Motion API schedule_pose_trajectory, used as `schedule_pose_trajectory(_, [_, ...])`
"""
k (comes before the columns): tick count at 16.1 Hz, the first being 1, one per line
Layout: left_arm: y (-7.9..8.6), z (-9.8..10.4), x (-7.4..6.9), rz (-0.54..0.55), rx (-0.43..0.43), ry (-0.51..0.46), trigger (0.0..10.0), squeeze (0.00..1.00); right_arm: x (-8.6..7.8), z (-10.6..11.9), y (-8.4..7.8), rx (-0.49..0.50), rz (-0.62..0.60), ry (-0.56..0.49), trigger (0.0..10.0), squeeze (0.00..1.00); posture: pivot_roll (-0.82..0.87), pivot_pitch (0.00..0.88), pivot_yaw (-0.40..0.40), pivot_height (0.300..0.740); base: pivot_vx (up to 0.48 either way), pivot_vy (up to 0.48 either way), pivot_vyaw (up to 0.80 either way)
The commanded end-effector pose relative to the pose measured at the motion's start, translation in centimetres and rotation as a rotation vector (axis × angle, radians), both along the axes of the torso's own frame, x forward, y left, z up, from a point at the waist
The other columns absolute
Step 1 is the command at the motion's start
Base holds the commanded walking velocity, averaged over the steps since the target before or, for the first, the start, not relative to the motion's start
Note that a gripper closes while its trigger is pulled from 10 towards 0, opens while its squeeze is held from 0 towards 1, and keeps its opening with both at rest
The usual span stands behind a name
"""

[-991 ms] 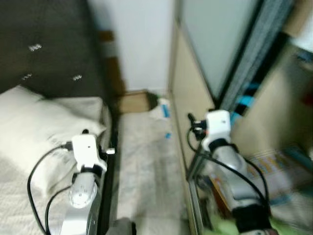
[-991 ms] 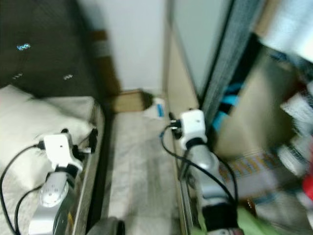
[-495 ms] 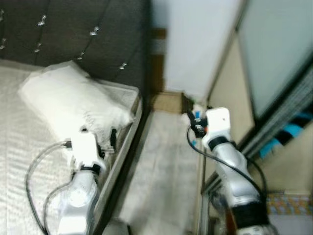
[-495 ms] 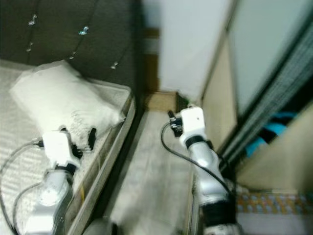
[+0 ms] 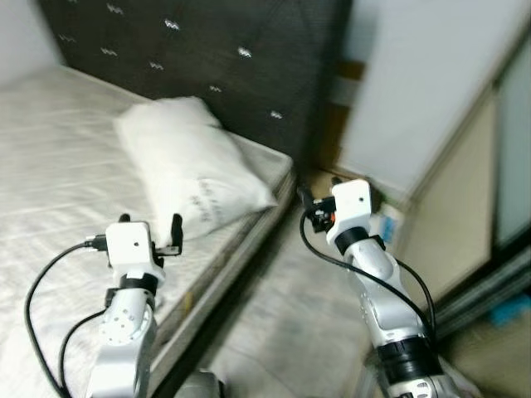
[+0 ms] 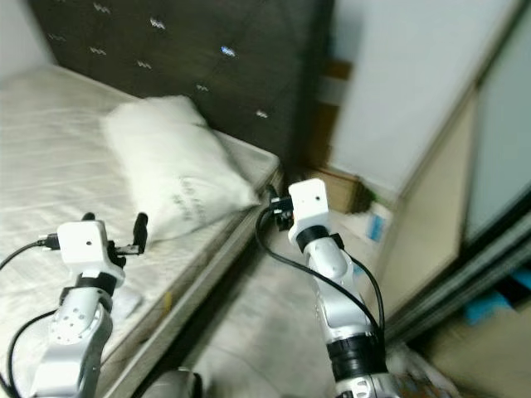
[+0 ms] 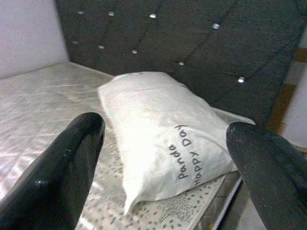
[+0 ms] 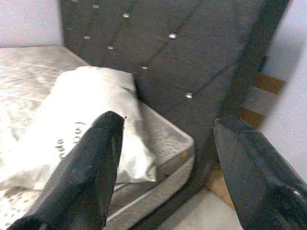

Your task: Clean up the room

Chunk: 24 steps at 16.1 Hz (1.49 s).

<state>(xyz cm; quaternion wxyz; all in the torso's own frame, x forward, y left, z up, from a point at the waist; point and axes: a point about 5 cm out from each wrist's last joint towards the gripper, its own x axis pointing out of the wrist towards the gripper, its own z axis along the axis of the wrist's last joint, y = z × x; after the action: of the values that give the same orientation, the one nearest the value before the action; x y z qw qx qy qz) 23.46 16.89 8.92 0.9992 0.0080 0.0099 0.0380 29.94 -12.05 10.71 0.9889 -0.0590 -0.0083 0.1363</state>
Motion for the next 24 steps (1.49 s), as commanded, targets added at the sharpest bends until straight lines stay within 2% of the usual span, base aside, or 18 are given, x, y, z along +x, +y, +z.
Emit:
schedule_pose_trajectory(1, [-0.37, 0.04, -0.07, -0.012, 0.0, -0.003, 10.0, 0.0, 0.03, -0.09, -0.72, -0.005, -0.022, 0.002, 10.0, 0.0, 0.01, 0.006, -0.058, 0.74, 0.0, 0.0, 0.8])
schedule_pose_trajectory(8, [-0.66, 0.01, 0.12, -0.018, -0.013, -0.005, 10.0, 0.0, 0.21, 0.05, -0.94, -0.009, -0.021, -0.003, 10.0, 0.0, 0.0, 0.011, -0.059, 0.74, 0.0, 0.0, 0.8])
schedule_pose_trajectory(12, [-0.11, -0.06, 0.08, 0.017, -0.022, -0.001, 10.0, 0.0, 0.14, 0.08, -0.74, 0.001, -0.016, -0.003, 10.0, 0.0, 0.0, 0.012, -0.057, 0.74, 0.0, 0.0, 0.8])
schedule_pose_trajectory(22, [-0.11, 0.16, 0.23, 0.013, -0.016, -0.015, 10.0, 0.0, 0.25, 0.23, -0.5, 0.01, -0.002, -0.011, 10.0, 0.0, 0.0, 0.013, -0.057, 0.74, 0.0, 0.0, 0.79])
schedule_pose_trajectory(24, [-0.06, 0.26, 0.15, 0.011, -0.014, -0.026, 10.0, 0.0, 0.08, 0.25, -0.32, 0.014, 0.014, -0.015, 10.0, 0.0, 0.0, 0.013, -0.057, 0.74, 0.0, 0.0, 0.0])
